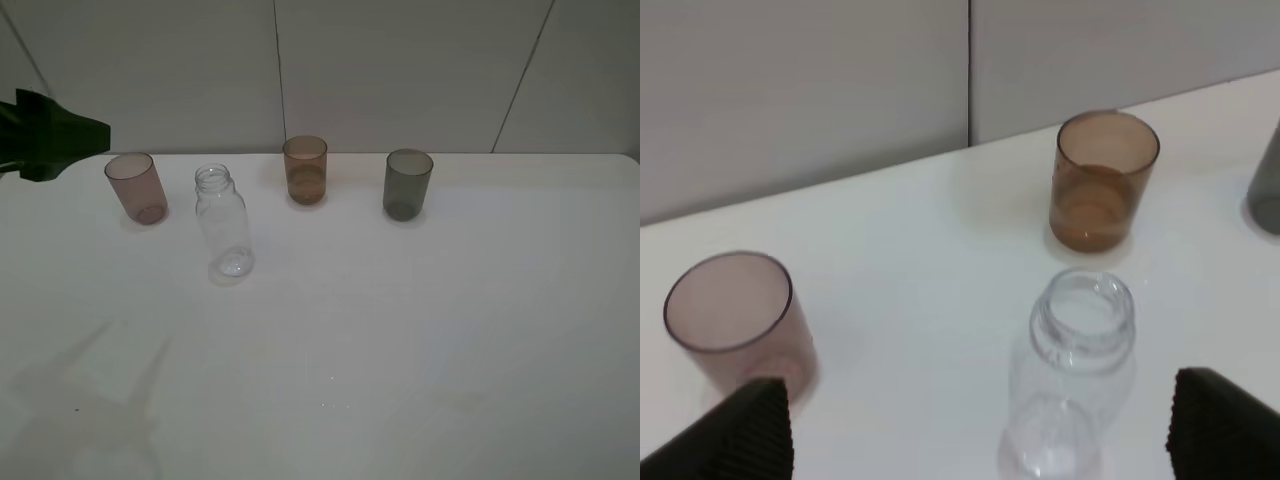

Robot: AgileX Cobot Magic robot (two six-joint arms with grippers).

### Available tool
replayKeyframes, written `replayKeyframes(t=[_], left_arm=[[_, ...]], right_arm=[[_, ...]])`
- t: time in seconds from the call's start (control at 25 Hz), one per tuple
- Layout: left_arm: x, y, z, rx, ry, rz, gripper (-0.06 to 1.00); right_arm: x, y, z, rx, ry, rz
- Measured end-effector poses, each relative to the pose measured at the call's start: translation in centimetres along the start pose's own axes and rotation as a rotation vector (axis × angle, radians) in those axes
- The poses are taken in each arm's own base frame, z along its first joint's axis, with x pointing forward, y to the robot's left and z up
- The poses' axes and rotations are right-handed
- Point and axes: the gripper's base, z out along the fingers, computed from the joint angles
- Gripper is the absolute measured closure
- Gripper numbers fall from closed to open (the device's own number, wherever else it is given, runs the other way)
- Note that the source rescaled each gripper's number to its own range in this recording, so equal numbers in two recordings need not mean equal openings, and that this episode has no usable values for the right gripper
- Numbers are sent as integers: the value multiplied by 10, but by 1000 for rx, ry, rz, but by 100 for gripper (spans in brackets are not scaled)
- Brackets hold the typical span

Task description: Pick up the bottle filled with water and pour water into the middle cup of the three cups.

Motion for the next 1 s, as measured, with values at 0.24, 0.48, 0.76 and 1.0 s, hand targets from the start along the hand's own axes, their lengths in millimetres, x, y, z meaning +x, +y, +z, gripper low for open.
replayKeyframes(t=[0.24,0.48,0.76,1.0], left_arm=[[8,2,-67,-9,-12,-71,0],[26,3,-119,-10,-60,-133,0],[48,6,-154,-37,-80,-126,0],[62,7,-171,-40,-98,-103,0]], right_arm=[[0,0,0,0,0,0],[0,0,0,0,0,0],[0,0,0,0,0,0],[0,0,0,0,0,0]])
